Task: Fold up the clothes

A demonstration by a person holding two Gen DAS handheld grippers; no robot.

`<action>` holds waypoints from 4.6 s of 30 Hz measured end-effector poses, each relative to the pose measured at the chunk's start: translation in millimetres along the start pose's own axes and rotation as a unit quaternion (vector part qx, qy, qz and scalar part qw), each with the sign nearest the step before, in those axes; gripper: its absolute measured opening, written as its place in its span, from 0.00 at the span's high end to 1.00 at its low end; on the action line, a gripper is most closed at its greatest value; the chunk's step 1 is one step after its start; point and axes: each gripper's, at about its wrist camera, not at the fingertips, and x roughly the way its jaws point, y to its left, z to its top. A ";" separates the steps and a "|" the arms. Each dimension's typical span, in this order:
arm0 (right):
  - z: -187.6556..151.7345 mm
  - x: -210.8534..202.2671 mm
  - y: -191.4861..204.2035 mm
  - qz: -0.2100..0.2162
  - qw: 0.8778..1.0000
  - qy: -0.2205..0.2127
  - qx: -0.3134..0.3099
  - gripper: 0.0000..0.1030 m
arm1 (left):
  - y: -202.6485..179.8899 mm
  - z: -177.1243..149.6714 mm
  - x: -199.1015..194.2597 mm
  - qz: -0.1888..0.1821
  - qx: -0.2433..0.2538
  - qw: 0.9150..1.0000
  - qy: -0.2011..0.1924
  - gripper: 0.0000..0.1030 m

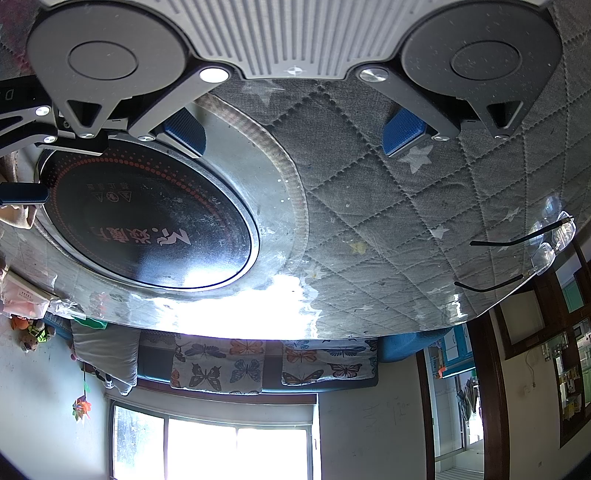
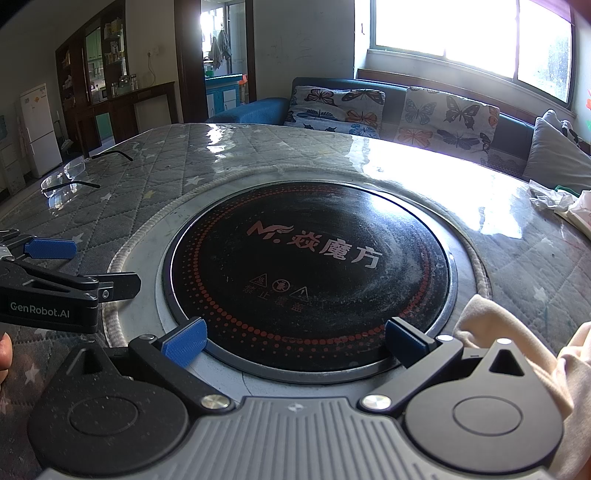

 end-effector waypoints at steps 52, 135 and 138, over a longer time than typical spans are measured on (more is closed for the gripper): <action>-3.9 -18.0 5.7 0.010 1.000 -0.002 -0.007 0.00 | -1.7 6.9 -10.1 0.006 0.002 1.000 0.030 0.00; -68.6 -209.5 -170.5 -0.147 0.981 -0.030 0.120 0.15 | -256.4 81.0 -80.6 -0.221 0.195 0.956 0.015 0.00; -68.1 -208.1 -184.4 -0.160 0.978 -0.029 0.134 0.20 | -272.4 90.7 -74.7 -0.222 0.194 0.955 0.026 0.00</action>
